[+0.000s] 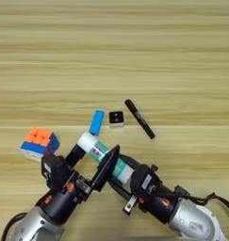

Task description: Move the objects on the table

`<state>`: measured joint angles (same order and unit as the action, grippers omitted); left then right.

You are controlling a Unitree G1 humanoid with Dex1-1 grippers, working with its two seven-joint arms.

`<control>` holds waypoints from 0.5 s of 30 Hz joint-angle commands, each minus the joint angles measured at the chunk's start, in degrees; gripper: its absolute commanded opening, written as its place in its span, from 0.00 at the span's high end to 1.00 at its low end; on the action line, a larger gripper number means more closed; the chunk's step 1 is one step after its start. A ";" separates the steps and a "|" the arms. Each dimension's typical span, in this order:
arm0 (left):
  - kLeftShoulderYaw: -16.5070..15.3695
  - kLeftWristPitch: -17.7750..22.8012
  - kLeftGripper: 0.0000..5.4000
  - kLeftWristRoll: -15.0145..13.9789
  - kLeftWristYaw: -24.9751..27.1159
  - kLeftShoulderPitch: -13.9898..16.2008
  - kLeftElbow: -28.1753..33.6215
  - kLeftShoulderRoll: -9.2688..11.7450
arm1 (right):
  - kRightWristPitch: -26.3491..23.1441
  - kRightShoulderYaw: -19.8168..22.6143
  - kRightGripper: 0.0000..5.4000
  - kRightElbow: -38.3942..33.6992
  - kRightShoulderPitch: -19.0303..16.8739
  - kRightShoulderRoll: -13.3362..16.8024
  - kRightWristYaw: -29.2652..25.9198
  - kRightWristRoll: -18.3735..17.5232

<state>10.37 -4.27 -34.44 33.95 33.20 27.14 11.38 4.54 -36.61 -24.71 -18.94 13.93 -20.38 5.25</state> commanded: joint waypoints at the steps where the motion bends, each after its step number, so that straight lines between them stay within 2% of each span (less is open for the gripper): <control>1: -0.31 0.24 0.25 -0.19 -0.06 0.02 0.50 -0.14 | 1.25 -1.76 0.70 -0.04 -0.37 -0.43 -0.21 0.55; 15: -1.00 0.03 0.45 0.28 0.30 -0.17 0.51 -0.63 | 1.58 -1.83 0.70 0.87 -0.15 -0.31 -0.05 1.31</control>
<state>10.31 -4.43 -34.46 35.00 33.20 27.65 10.39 4.55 -36.90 -23.51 -19.02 13.95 -20.14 5.90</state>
